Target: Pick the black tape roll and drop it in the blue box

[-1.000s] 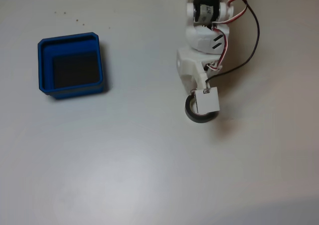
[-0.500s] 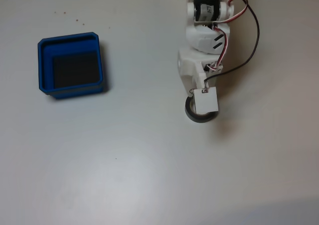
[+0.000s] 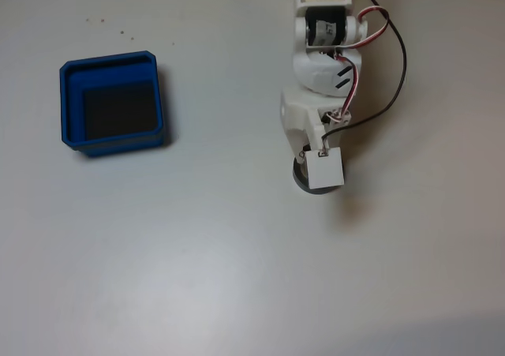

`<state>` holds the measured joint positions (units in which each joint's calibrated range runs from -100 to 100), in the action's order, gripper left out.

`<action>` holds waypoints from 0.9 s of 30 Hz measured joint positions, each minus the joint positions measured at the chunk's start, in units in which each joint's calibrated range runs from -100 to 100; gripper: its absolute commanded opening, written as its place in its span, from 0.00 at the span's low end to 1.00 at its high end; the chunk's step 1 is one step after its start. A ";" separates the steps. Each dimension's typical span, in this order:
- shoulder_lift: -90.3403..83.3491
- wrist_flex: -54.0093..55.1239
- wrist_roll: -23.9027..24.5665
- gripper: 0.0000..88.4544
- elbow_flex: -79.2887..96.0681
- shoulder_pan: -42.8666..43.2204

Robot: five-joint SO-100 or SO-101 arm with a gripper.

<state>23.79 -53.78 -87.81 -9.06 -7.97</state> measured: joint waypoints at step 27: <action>0.00 0.00 0.00 0.17 0.00 -4.16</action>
<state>23.79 -53.78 -87.81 -9.06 -12.12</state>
